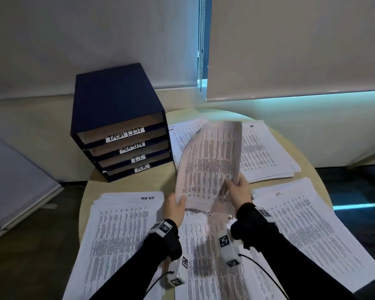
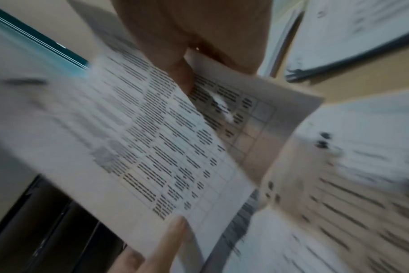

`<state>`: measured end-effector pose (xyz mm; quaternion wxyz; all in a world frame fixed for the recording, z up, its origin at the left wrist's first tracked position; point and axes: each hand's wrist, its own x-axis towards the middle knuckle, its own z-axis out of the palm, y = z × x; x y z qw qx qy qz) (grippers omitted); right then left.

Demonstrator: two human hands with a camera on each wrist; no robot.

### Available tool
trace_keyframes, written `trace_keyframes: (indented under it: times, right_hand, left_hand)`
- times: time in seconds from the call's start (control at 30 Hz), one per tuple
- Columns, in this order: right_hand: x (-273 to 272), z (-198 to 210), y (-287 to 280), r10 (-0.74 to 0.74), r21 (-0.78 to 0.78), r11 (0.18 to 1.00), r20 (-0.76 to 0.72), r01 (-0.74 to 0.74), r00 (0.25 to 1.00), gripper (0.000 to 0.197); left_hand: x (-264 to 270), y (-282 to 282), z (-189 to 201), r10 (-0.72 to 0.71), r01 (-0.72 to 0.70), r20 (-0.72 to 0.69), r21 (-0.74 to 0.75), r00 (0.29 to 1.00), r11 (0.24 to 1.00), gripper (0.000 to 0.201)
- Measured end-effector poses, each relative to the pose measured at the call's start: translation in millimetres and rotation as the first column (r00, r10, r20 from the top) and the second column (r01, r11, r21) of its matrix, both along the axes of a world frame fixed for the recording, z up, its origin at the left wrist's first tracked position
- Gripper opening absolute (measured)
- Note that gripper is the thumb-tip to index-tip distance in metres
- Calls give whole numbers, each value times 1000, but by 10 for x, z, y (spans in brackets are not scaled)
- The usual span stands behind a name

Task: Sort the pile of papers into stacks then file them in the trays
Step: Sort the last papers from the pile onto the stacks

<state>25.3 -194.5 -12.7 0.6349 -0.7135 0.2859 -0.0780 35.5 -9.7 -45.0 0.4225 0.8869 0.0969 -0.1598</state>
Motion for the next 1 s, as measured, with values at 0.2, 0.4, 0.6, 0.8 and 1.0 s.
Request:
trace_keyframes:
  times: [0.2, 0.4, 0.6, 0.8, 1.0]
  right_hand:
    - [-162, 123, -181, 38, -10, 999, -16, -38, 999, 52]
    - [-736, -339, -226, 96, -63, 992, -167, -108, 981, 33]
    - [-1005, -620, -244, 139, -233, 954, -217, -189, 966, 22]
    - [-1091, -659, -223, 68, -572, 757, -413, -317, 908, 21]
    - [-1130, -562, -189, 29, -526, 737, -603, -425, 797, 46]
  left_hand:
    - [416, -90, -7, 0, -56, -155, -352, 988, 934, 25]
    - [1097, -239, -71, 49, -200, -340, -425, 939, 883, 23]
    - [1258, -191, -36, 185, -408, -444, -483, 876, 774, 25]
    - [656, -91, 97, -71, 61, 99, 95, 993, 994, 13]
    - [-78, 132, -42, -651, 617, 14, 305, 759, 725, 17]
